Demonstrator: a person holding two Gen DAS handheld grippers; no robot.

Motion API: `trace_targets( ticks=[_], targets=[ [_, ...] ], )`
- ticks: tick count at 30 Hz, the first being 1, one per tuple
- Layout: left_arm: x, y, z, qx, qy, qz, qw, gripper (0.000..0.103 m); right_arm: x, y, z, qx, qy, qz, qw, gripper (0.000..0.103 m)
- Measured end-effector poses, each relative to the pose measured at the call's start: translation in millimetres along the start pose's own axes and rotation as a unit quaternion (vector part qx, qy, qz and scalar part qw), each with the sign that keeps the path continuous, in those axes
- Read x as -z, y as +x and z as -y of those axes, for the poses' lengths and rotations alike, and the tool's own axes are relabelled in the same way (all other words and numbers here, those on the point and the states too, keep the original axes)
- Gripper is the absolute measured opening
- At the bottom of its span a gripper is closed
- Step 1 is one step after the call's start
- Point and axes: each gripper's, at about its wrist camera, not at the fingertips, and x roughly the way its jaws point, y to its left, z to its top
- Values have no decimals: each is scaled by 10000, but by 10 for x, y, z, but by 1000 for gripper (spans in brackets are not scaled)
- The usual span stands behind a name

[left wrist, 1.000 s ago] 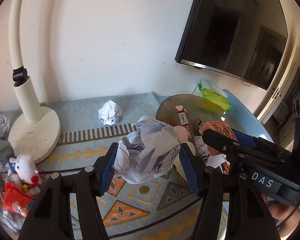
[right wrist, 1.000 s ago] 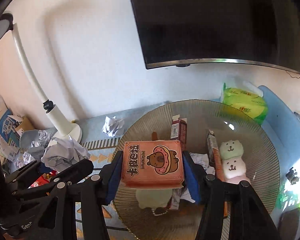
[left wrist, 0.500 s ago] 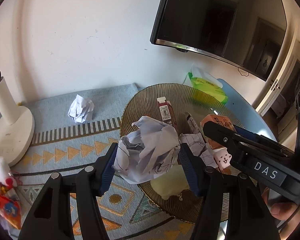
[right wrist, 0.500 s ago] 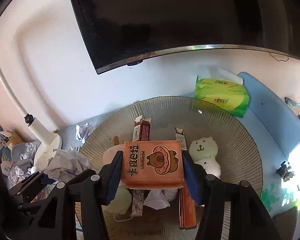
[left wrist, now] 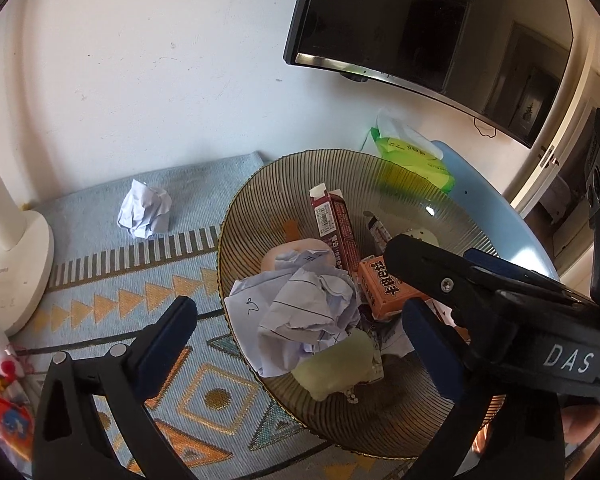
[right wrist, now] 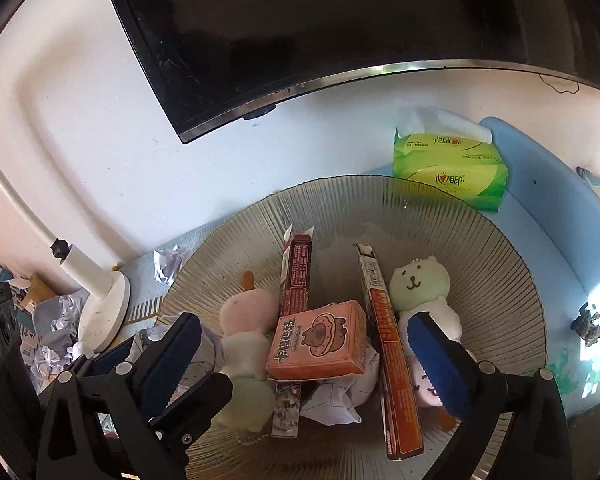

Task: Organize objects
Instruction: 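Carry the paper ball and pink box to the glass bowl and open both grippers, then move both grippers back to the pile on the rug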

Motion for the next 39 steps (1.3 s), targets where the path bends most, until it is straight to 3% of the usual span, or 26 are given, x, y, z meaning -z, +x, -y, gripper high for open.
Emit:
trace_targets(
  ticks=[12,22,32,39],
  targets=[
    [0,-131,-18,-26,-63,118,9999,103,67,-146,-63,-107,163,65,9998,103],
    [66,-392,-271,-220,-329,190,9990,103,151,-314,-434,-262,10,118,9996,103],
    [173,-903,-828,-670,-635,429,9948,103,286,-458,-1017,-554,-233,149,9981,103],
    [385,-1324,-1449,-1193,-1003,604,9859,103,464,-462,-1650,-833,-519,95,9951,103]
  ],
)
